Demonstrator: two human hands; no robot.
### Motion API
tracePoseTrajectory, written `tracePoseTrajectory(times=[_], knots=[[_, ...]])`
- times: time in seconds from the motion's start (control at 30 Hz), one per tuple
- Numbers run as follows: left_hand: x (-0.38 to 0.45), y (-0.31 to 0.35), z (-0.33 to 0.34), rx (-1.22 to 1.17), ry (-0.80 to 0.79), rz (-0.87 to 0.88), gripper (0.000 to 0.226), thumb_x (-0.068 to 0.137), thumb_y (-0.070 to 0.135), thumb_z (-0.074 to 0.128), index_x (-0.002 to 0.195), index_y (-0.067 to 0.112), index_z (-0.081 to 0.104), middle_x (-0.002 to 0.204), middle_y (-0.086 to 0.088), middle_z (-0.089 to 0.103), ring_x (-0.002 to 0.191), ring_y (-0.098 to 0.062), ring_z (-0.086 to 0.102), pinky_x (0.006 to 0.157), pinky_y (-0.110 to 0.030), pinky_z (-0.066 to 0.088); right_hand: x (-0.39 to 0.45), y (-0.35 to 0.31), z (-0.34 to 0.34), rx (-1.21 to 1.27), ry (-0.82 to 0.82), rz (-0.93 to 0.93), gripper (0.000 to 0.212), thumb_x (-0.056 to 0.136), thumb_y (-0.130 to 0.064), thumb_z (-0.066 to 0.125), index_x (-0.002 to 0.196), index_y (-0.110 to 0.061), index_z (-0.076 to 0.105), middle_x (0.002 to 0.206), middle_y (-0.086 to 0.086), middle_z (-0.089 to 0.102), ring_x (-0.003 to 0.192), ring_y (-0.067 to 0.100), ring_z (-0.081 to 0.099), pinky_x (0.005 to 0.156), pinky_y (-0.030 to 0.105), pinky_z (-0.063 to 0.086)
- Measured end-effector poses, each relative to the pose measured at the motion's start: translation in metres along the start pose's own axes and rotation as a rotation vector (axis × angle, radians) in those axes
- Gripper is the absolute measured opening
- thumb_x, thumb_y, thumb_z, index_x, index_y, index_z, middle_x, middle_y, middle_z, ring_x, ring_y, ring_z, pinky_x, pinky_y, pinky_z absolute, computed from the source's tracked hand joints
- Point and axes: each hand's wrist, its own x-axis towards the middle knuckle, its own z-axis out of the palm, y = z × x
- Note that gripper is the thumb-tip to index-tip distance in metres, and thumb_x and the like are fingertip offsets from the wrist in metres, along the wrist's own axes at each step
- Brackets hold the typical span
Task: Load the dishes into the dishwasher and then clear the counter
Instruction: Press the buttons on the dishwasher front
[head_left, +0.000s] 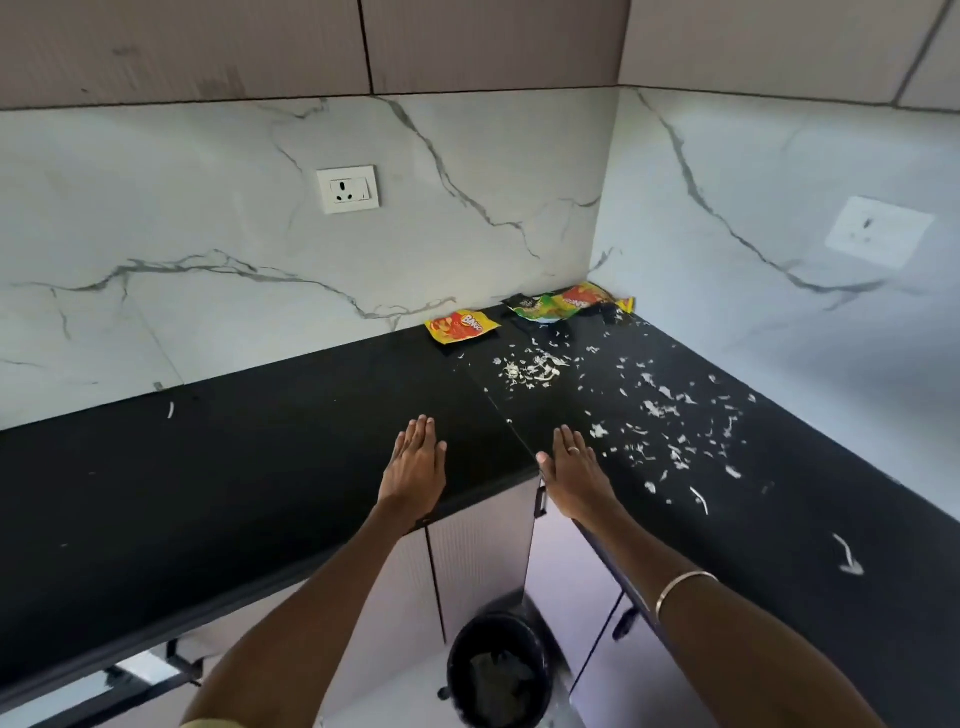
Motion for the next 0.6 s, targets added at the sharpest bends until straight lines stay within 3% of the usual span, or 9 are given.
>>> tracePoseTrajectory(times=[0.4, 0.6], knots=[[0.134, -0.019, 0.040, 0.046, -0.025, -0.036, 0.054, 0.107, 0.030, 0.021, 0.155, 0.005, 0.014, 0.163, -0.010, 0.011, 0.151, -0.022, 0.005, 0.123, -0.032, 0.002, 0.155, 0.001, -0.008, 0.078, 0.011, -0.078, 0.064, 0.105, -0.043, 0.023, 0.155, -0.004, 0.011, 0.163, 0.013, 0.010, 0.152, 0.026, 0.003, 0.123, 0.042, 0.010], [0.224, -0.029, 0.048, 0.044, -0.045, 0.043, 0.052, 0.107, 0.028, 0.024, 0.154, 0.006, 0.019, 0.162, -0.009, 0.017, 0.151, -0.022, 0.009, 0.123, -0.033, 0.007, 0.229, 0.010, -0.013, 0.085, 0.068, 0.021, 0.060, 0.106, -0.039, 0.024, 0.156, -0.006, 0.011, 0.164, 0.011, 0.009, 0.152, 0.024, 0.003, 0.123, 0.040, 0.010]])
